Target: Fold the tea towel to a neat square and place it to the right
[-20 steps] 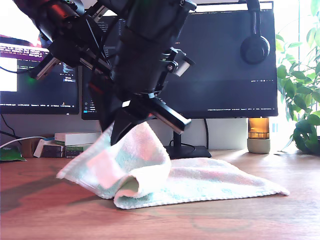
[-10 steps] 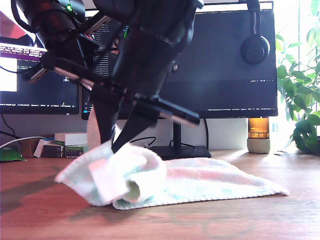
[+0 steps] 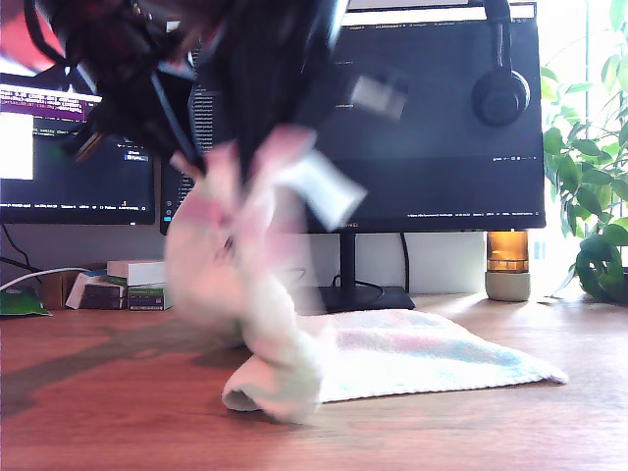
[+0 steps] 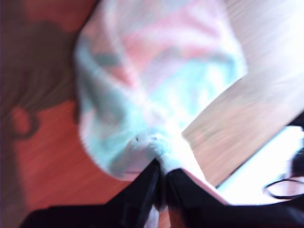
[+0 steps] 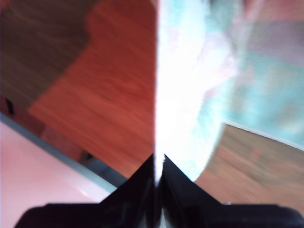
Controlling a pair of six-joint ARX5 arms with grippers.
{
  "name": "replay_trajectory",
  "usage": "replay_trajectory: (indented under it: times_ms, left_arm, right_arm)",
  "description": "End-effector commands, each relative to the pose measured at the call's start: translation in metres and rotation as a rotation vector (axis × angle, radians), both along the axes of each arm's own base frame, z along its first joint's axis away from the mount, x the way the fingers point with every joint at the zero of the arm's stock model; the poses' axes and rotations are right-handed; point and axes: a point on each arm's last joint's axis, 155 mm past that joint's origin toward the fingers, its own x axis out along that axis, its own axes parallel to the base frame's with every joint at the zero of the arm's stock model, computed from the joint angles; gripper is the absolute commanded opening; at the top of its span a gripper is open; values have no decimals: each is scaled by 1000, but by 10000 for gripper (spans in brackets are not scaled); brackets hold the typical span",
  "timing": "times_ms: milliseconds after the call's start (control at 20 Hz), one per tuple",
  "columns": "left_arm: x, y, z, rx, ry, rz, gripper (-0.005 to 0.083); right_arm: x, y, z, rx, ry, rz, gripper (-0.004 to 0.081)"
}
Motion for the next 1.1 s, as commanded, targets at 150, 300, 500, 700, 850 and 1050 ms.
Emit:
replay_trajectory:
  times_ms: [150, 300, 500, 700, 850, 1050]
  left_arm:
    - [-10, 13, 71, -54, -227, 24, -24]
    - [-25, 18, 98, -76, -299, 22, -24]
    - [-33, 36, 131, -44, -458, 63, -24]
    - [-39, 42, 136, -23, -484, 63, -24]
    - [-36, 46, 132, 30, -532, 22, -24]
    - [-23, 56, 135, 69, -582, 51, -24]
  right_arm:
    - [1, -26, 20, -89, 14, 43, -11]
    - [6, -16, 42, -36, -35, 81, -11]
    - [12, -1, 72, 28, -116, 154, -11]
    - [16, 1, 84, 28, -183, 266, -11]
    - [20, -2, 84, -16, -238, 382, -12]
    - [34, -14, 82, -62, -274, 428, -12]
